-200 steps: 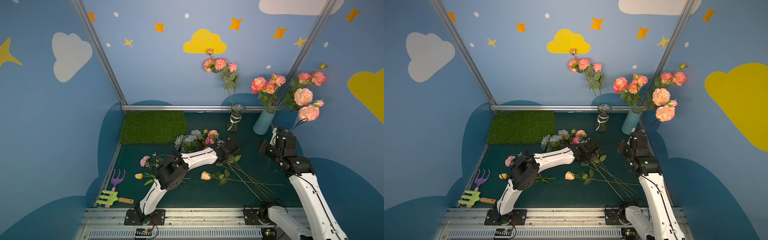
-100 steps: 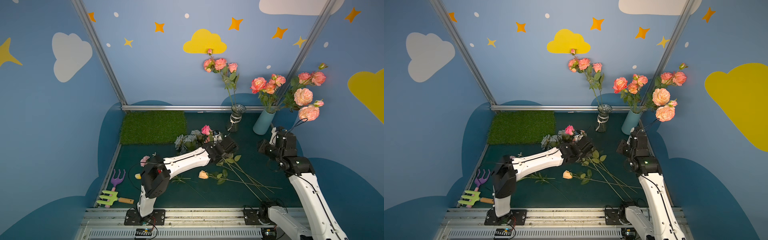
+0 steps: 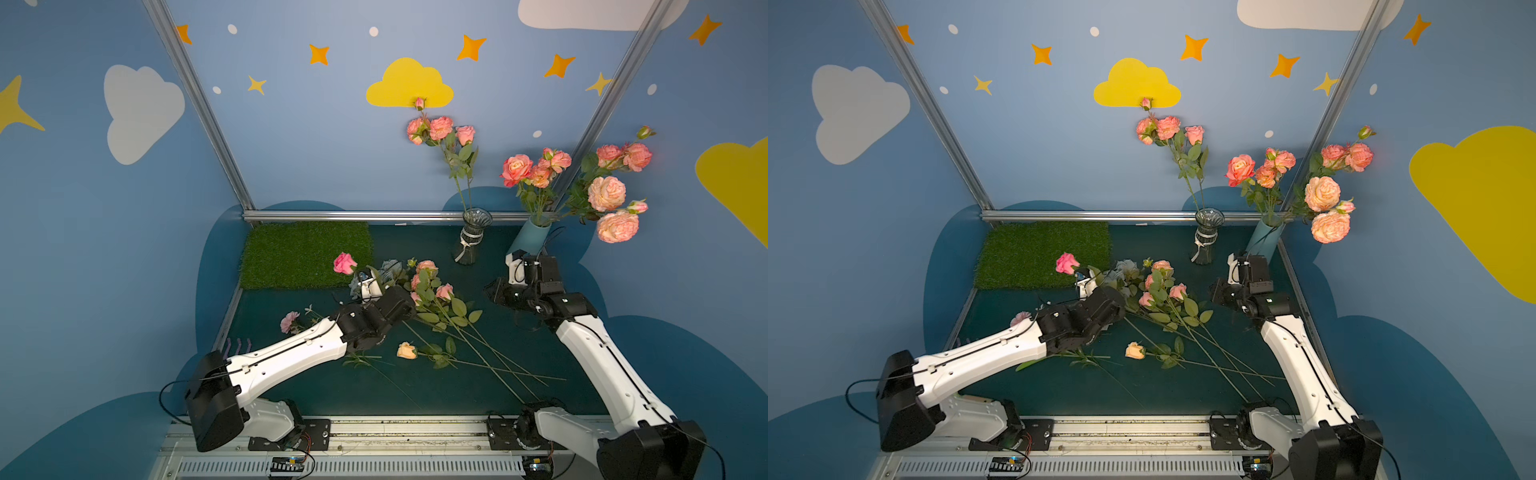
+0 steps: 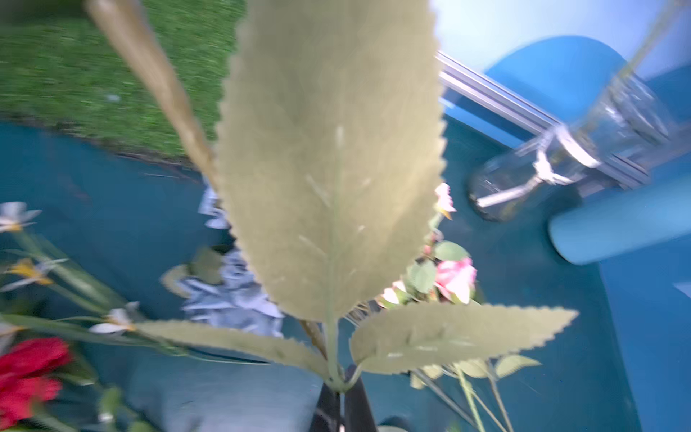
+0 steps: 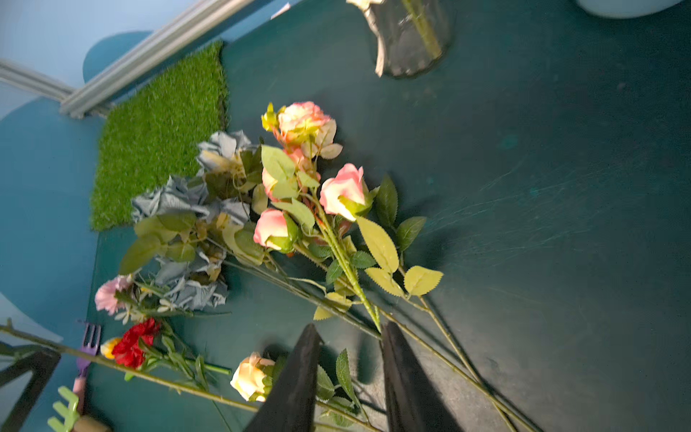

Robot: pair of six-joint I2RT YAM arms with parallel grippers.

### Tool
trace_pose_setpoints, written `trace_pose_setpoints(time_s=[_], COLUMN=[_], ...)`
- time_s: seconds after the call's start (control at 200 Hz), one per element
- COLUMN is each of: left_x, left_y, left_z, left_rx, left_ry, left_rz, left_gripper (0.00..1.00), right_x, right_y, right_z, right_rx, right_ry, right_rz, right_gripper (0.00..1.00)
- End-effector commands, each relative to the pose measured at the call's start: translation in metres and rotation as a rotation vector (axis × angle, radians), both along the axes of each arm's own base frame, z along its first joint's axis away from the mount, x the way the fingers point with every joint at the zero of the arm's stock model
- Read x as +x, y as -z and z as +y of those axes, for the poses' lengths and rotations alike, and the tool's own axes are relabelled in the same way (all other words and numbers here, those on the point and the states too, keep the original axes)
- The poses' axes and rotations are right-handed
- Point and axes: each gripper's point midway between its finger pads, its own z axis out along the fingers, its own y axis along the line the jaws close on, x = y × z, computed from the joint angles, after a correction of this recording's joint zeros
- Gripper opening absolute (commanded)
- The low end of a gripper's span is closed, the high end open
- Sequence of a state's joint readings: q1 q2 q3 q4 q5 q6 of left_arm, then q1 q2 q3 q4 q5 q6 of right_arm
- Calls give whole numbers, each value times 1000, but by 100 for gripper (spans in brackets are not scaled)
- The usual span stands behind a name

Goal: Place the pink flowers into the vase
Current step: Place the flower at the center of the board.

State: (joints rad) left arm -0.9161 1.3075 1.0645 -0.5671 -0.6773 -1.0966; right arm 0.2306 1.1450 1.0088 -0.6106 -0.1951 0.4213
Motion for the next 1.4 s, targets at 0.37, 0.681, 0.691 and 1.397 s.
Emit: trace_pose_setpoints(time_s=[0.37, 0.681, 0.691, 1.397], left_x=[-25, -1, -1, 7], left_y=[54, 88, 89, 99], left_z=[135, 161, 161, 167], left_rx=[-140, -269, -270, -304], left_ry=[-274, -333, -334, -336], left_rz=[116, 165, 167, 175], left_gripper=[2, 2, 2, 51], right_x=[-10, -11, -11, 12], right_y=[63, 104, 105, 158], right_z=[36, 57, 58, 71], right_rx=[-104, -192, -195, -303], right_ry=[-168, -263, -263, -283], right_rz=[229, 380, 383, 460], right_gripper=[22, 21, 21, 22])
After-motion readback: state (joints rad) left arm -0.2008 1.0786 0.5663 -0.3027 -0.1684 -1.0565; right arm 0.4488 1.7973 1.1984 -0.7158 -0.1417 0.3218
